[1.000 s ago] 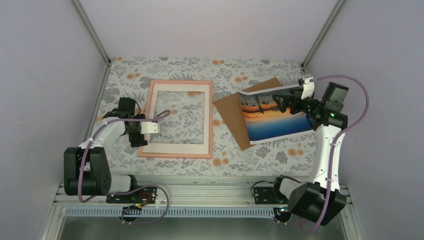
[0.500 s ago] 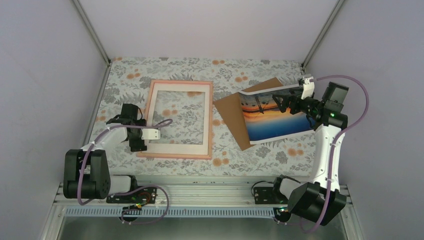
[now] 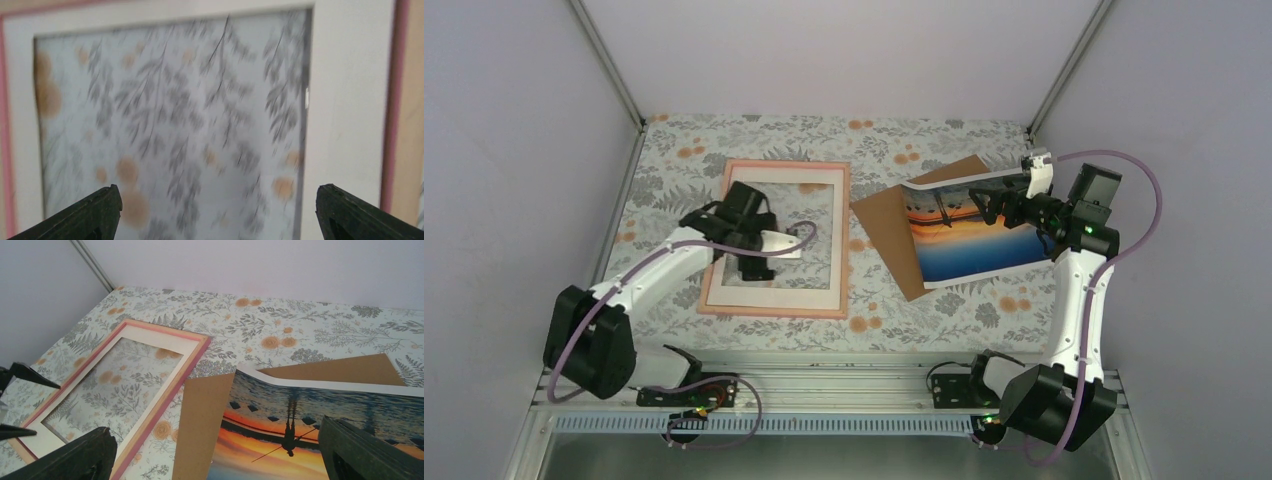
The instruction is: Put the photo into the frame
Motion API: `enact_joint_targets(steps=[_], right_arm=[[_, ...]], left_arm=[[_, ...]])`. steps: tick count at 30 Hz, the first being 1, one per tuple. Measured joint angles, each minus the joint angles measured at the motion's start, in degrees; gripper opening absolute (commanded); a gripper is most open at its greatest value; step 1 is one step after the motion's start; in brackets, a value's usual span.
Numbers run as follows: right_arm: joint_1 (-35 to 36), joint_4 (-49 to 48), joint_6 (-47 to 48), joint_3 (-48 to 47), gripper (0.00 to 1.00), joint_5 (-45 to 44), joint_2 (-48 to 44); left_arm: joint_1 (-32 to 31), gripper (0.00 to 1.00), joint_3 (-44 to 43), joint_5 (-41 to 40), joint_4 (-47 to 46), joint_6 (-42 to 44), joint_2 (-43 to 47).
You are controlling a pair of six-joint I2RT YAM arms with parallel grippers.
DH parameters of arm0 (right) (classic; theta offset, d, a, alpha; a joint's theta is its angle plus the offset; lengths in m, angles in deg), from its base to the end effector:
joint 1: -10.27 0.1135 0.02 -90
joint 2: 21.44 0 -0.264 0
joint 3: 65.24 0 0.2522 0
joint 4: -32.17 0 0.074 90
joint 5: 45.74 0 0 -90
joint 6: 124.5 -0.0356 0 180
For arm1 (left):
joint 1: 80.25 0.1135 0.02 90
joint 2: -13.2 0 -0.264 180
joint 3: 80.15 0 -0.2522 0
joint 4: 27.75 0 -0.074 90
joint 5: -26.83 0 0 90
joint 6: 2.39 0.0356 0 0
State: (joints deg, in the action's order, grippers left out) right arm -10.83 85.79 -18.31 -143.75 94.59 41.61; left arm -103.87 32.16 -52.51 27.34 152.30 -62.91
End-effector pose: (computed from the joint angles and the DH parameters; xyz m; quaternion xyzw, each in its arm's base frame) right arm 0.2146 -0.0534 0.3563 -0.1508 0.8213 0.2359 0.4971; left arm 0.2307 -0.1081 0.2353 0.6904 0.6805 -0.0047 0.2453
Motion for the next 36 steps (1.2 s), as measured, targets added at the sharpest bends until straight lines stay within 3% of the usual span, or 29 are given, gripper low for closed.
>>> enact_joint_targets(steps=[6, 15, 21, 27, 36], right_arm=[[0.00, 0.00, 0.02, 0.00, 1.00, -0.04, 0.00], [0.00, -0.04, 0.04, 0.33, 1.00, -0.20, 0.11], [0.00, 0.00, 0.07, 0.66, 1.00, -0.28, 0.68], [0.00, 0.02, 0.59, 0.68, 1.00, -0.90, 1.68], [0.00, 2.21, 5.27, 2.25, 0.97, -7.08, 7.54]], left_arm=[[-13.03, 0.96, -1.05, -0.04, -5.90, -12.85, -7.21], [-23.78, 0.96, -0.90, -4.52, -15.80, -22.86, -16.83], [-25.16, 0.96, 0.85, -7.65, -20.11, -24.94, -19.80], [-25.31, 0.96, 0.33, -7.08, -18.43, -26.32, -18.14], [-25.35, 0.95, -12.87, 3.28, -17.46, -38.93, -15.58]])
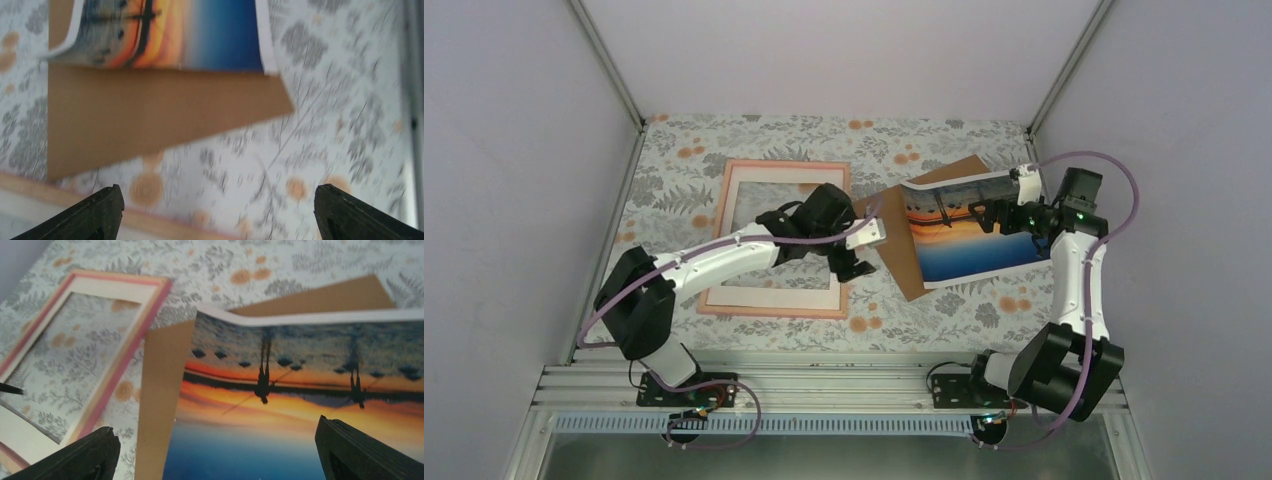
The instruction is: Put the photo into the frame
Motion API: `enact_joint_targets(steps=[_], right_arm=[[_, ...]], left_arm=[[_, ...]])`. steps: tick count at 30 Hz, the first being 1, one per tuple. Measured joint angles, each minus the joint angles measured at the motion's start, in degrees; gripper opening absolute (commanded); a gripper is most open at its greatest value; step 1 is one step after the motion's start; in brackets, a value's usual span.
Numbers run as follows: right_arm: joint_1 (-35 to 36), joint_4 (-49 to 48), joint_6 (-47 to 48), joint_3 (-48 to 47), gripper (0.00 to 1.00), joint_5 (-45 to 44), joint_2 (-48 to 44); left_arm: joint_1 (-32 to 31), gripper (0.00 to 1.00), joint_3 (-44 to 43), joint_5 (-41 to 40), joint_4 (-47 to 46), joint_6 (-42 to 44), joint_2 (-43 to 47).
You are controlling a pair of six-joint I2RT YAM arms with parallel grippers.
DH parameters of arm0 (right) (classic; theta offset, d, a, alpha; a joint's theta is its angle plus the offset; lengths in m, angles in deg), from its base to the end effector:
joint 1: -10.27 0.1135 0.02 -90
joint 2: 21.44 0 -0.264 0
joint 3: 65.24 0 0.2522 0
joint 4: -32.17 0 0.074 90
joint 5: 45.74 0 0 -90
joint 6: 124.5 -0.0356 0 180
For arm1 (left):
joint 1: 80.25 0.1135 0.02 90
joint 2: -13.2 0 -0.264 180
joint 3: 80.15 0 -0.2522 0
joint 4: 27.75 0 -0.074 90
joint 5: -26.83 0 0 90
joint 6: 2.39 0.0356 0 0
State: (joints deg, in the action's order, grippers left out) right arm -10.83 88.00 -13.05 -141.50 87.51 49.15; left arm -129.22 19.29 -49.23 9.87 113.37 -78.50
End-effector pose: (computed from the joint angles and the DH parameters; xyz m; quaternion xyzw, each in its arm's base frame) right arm 0.2395 -0.0663 0.3107 -0.1282 0.8736 0.2079 0.4209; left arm 0.2212 -0.2673 0.2470 0.5978 0.7124 -0.1816 0.3196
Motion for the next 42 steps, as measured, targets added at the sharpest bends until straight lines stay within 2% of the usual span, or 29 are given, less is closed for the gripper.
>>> enact_joint_targets(steps=[6, 15, 26, 33, 36, 39, 42], right_arm=[[0.00, 0.33, 0.35, 1.49, 0.97, -3.58, 1.09], [0.00, -0.50, -0.55, 1.55, 0.97, -4.66, 1.07], [0.00, -0.90, -0.76, 2.36, 0.97, -4.81, 1.03], [0.00, -0.92, -0.98, 2.45, 0.97, -4.83, 1.03], [0.00, -0.92, -1.07, 2.45, 0.97, -4.83, 1.03], [0.00, -0.94, -1.18, 2.45, 0.97, -4.83, 1.03], [0.00, -0.92, -1.25, 2.45, 0.98, -4.85, 1.03]], left_arm=[[-0.07, 0.96, -5.70, 8.87, -6.03, -14.36, -6.10], [0.04, 0.93, -9.46, 10.99, -15.04, -42.93, -17.59], [1.53, 0.74, -17.38, 14.82, -22.88, -70.20, -32.81], [1.99, 0.67, -25.77, 14.97, -25.33, -78.66, -40.83], [1.99, 0.60, -28.50, 14.75, -25.66, -80.50, -43.04], [1.99, 0.48, -30.05, 14.93, -26.08, -82.05, -44.78], [1.97, 0.29, -33.22, 14.78, -26.14, -82.12, -47.15]])
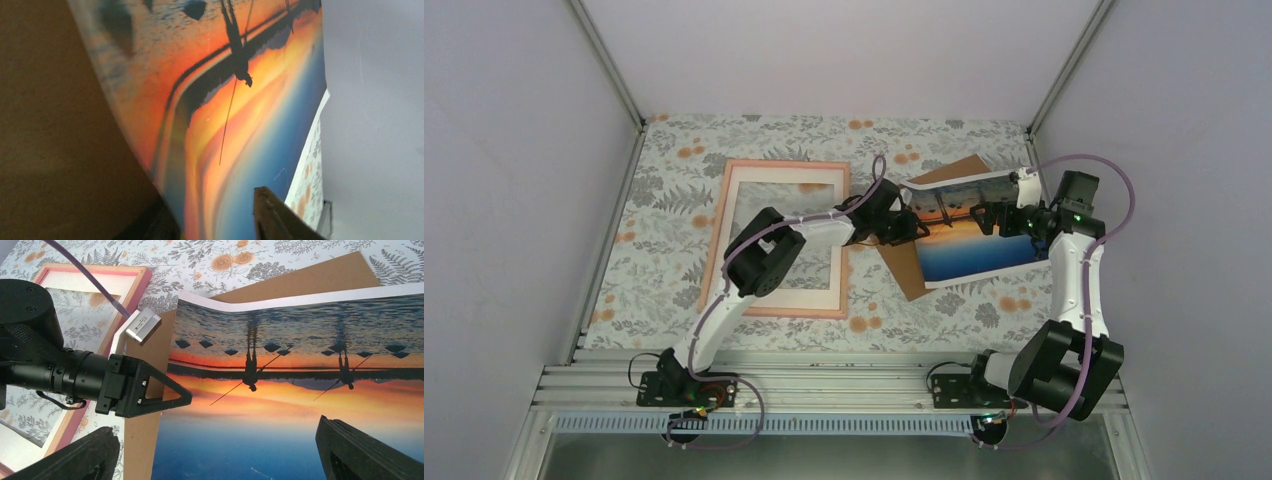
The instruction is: Put the photo into the frame
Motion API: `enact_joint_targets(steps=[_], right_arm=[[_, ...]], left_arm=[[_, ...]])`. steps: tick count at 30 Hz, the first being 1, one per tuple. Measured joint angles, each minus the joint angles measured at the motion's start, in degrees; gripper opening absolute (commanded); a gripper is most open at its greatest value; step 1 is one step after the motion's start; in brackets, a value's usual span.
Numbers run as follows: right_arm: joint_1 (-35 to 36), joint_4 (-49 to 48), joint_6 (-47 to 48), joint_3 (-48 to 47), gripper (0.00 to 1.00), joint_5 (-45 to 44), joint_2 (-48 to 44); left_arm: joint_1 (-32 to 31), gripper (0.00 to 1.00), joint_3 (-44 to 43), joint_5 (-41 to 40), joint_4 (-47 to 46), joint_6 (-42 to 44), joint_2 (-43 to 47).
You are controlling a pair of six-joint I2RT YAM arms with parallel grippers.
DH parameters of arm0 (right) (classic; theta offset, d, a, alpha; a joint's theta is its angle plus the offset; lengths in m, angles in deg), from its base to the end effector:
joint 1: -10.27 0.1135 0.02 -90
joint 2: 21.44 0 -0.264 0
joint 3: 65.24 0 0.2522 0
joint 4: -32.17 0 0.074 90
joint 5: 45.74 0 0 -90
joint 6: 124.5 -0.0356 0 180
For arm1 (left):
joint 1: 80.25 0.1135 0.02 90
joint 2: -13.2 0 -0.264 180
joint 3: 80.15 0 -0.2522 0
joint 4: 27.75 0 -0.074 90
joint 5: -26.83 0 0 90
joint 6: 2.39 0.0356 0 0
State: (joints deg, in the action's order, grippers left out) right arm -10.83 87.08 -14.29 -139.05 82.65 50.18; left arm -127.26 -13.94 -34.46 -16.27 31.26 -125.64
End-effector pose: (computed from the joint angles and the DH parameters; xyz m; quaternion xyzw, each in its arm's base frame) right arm 0.2417 -0.0696 0.2926 -0.0981 0.8957 0.1850 0.3923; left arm 0.3501 -0.4006 0.1178 0.0407 0.8714 -0.4792 0.0965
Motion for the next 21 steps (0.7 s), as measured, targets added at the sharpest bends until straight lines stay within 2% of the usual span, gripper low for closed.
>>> enact_joint_targets(steps=[5, 11, 18, 21], right_arm=[[0.00, 0.00, -0.13, 0.00, 0.98, -0.22, 0.00], [0.00, 1.20, -0.15, -0.74, 0.99, -0.11, -0.02], [-0.02, 4.26, -0.17, -8.20, 1.00, 0.83, -1.99], [-0.04, 4.55, -0.31, -10.82, 1.00, 1.99, -3.93]], left_arm=[[0.17, 0.03, -2.27, -1.22, 2.43, 2.43, -0.98], [1.79, 0.02, -3.28, -4.24, 6.67, 9.14, 1.79], [7.02, 0.02, -3.28, -8.41, 11.45, 19.71, 11.32], [9.66, 0.02, -6.19, -10.75, 15.30, 26.29, 14.93]])
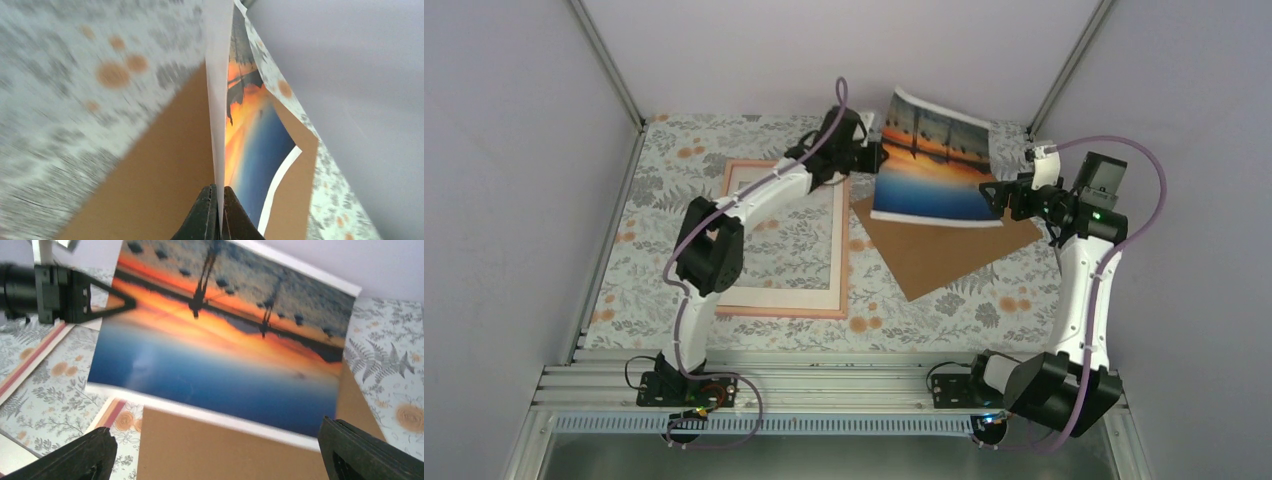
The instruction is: Put the photo into the frame
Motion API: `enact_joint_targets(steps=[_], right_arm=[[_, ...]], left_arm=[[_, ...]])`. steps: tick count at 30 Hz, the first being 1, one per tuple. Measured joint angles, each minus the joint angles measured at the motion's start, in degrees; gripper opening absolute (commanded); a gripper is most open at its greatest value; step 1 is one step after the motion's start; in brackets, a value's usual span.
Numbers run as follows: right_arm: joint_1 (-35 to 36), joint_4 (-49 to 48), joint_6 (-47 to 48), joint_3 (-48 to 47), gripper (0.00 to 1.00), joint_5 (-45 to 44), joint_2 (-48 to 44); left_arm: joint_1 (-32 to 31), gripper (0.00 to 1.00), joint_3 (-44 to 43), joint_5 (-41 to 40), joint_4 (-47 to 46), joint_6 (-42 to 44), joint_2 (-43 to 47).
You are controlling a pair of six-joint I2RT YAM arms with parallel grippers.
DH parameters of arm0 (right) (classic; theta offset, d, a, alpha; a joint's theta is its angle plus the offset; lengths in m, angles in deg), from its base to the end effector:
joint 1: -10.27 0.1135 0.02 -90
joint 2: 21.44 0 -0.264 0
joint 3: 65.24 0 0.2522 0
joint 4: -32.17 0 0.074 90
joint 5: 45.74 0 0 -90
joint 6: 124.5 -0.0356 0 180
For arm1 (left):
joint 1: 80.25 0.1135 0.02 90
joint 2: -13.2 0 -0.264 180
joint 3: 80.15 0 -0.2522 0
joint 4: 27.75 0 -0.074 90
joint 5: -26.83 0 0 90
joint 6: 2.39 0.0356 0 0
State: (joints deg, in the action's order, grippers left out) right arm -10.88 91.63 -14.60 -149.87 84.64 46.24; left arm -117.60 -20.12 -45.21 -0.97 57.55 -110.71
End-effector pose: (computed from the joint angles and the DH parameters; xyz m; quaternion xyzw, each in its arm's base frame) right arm 0.2280 -0.0635 0.3629 -0.1296 0.8606 0.1634 0.4647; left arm 0.4000 -0.3191 0.2602 0.1316 0.8519 -0.3839 0.3311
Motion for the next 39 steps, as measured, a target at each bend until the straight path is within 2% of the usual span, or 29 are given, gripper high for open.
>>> enact_joint_targets(steps=[6, 9, 16, 20, 26, 32, 35, 39], right_arm=[[0.00, 0.50, -0.04, -0.55, 1.00, 1.64, -2.08], [0.00, 0.66, -0.04, -0.52, 1.00, 1.95, -2.23], [-0.02, 0.68, -0.04, -0.44, 1.00, 2.49, -2.93], [-0.02, 0.68, -0.07, -0.44, 1.00, 2.84, -2.97], [-0.04, 0.66, -0.13, -0.42, 1.00, 3.15, -2.97], [-0.31, 0.61, -0.28, -0.22, 1.00, 3.65, -3.10], [-0.44, 0.63, -0.46, 0.11, 1.00, 3.87, -3.23], [-0.44, 0.66, -0.46, 0.13, 1.00, 3.98, -3.23]], left_arm=[[6.14, 0.02, -18.21, -6.19, 13.05, 16.41, 0.17], [10.86, 0.02, -25.11, -7.32, 16.33, 24.68, 0.20], [22.27, 0.02, -30.40, -14.99, 20.52, 46.82, 0.33], [24.46, 0.02, -24.33, -19.50, 17.62, 61.68, 2.95], [26.77, 0.02, -5.62, -22.91, 5.79, 82.53, 11.37], [27.47, 0.02, 11.32, -23.37, -6.29, 97.79, 20.35], [27.43, 0.02, 11.80, -23.52, -9.79, 102.14, 21.03], [28.22, 0.02, 3.93, -23.54, -11.30, 104.61, 18.32]])
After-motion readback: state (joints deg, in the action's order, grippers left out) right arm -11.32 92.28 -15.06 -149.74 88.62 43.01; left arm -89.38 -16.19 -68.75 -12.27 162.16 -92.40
